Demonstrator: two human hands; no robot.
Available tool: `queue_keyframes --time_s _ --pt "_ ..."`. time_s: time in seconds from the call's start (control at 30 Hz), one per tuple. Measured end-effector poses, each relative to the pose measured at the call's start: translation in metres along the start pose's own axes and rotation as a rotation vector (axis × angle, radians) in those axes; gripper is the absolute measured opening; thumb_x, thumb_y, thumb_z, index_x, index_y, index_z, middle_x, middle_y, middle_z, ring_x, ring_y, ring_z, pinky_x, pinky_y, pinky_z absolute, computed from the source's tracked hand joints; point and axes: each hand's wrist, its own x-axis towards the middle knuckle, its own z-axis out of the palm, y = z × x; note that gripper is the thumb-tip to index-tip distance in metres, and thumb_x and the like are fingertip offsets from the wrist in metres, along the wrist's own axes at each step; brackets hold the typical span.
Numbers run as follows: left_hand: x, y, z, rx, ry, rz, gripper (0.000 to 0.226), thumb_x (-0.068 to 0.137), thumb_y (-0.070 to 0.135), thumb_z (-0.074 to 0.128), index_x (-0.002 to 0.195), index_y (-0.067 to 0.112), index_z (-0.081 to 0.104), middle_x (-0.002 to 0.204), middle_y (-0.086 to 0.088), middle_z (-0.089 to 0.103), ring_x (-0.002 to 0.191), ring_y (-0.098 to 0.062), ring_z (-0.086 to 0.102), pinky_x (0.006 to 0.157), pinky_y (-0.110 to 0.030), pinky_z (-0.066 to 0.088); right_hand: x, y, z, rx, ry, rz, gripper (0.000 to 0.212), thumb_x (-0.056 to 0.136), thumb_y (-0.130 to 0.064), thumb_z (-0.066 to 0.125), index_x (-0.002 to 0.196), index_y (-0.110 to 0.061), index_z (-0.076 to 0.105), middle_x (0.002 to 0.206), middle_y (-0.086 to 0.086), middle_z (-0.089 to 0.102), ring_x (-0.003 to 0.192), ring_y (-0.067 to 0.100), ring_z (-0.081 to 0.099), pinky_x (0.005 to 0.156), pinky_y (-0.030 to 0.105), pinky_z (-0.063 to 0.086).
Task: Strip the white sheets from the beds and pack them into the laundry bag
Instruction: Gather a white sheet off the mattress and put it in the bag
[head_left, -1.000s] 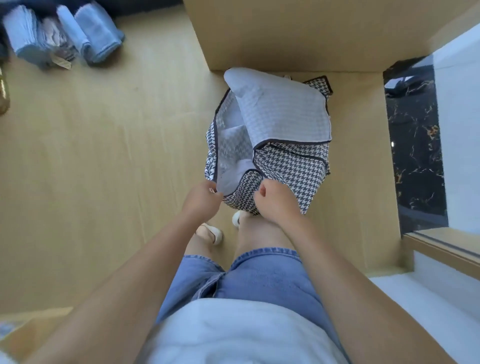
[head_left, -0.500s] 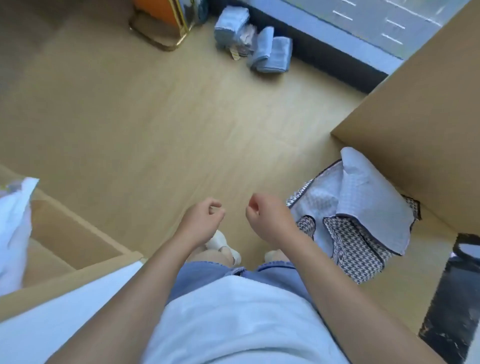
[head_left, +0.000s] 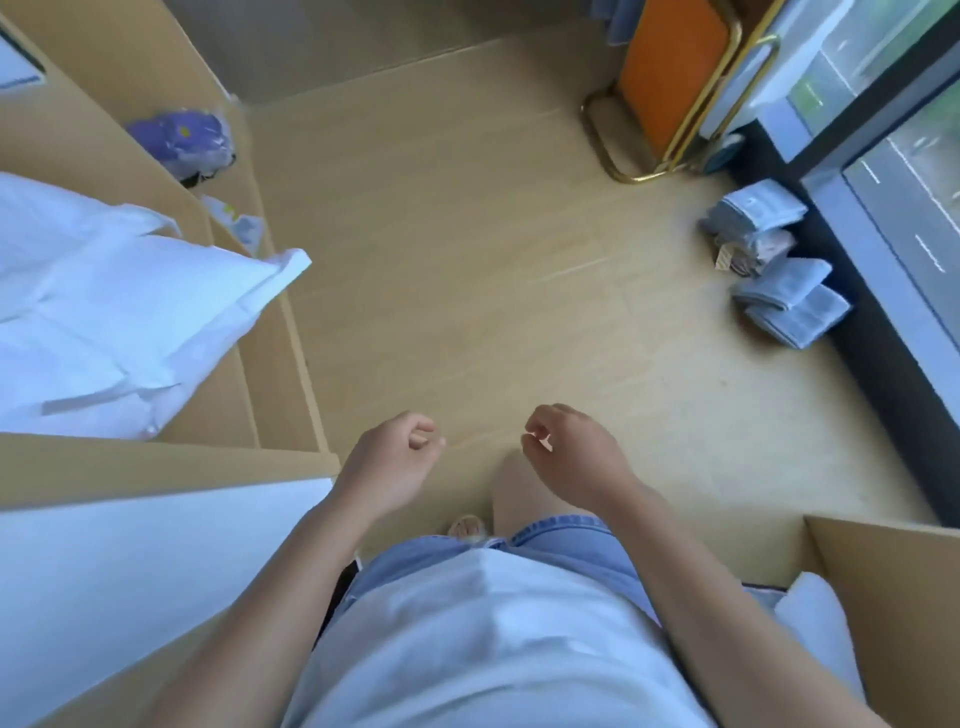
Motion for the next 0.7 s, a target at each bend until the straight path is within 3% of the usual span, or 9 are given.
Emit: queue_keyframes --time_s 0.2,0.43,0.6,0.7 --pt "0.091 0.053 -0.050 -0.065 -0.005 -0.066 0.024 0.094 0.035 0.053 0.116 0.026 0.058 0.110 0.005 0.064 0.092 -0.014 0.063 0.067 -0.025 0.044 0.120 -0.009 -0.067 0.010 -0.059 -0.090 0.019 0.094 -0.021 0.048 0.104 -0.010 0.059 0.102 0.002 0.060 0.092 0.022 0.054 0.071 0.029 0.041" --pt "0.210 0.179 -0.115 -0.132 0.081 -0.043 0.026 0.094 0.031 0.054 0.118 0.021 0.060 0.109 0.005 0.063 0.095 -0.015 0.060 0.078 -0.024 0.044 0.276 -0.015 -0.189 0.080 0.052 -0.127 0.009 0.091 -0.015 0.054 0.087 -0.013 0.062 0.083 -0.003 0.059 0.077 0.020 0.055 0.070 0.032 0.045" --pt "0.275 0.230 -0.181 -0.173 0.131 -0.016 0.026 0.094 0.032 0.055 0.117 0.020 0.060 0.100 0.009 0.062 0.095 -0.013 0.060 0.084 -0.025 0.045 0.393 -0.067 -0.230 0.047 -0.003 -0.230 0.009 0.090 -0.017 0.055 0.088 -0.013 0.062 0.081 -0.005 0.058 0.074 0.016 0.051 0.064 0.026 0.037" --pt "0.318 0.233 -0.236 -0.211 0.191 -0.041 0.025 0.094 0.032 0.054 0.116 0.021 0.061 0.106 0.010 0.065 0.100 -0.013 0.060 0.090 -0.028 0.047 0.464 -0.108 -0.241 0.012 -0.062 -0.311 0.011 0.090 -0.019 0.056 0.092 -0.013 0.064 0.084 -0.006 0.059 0.077 0.015 0.054 0.067 0.026 0.041"
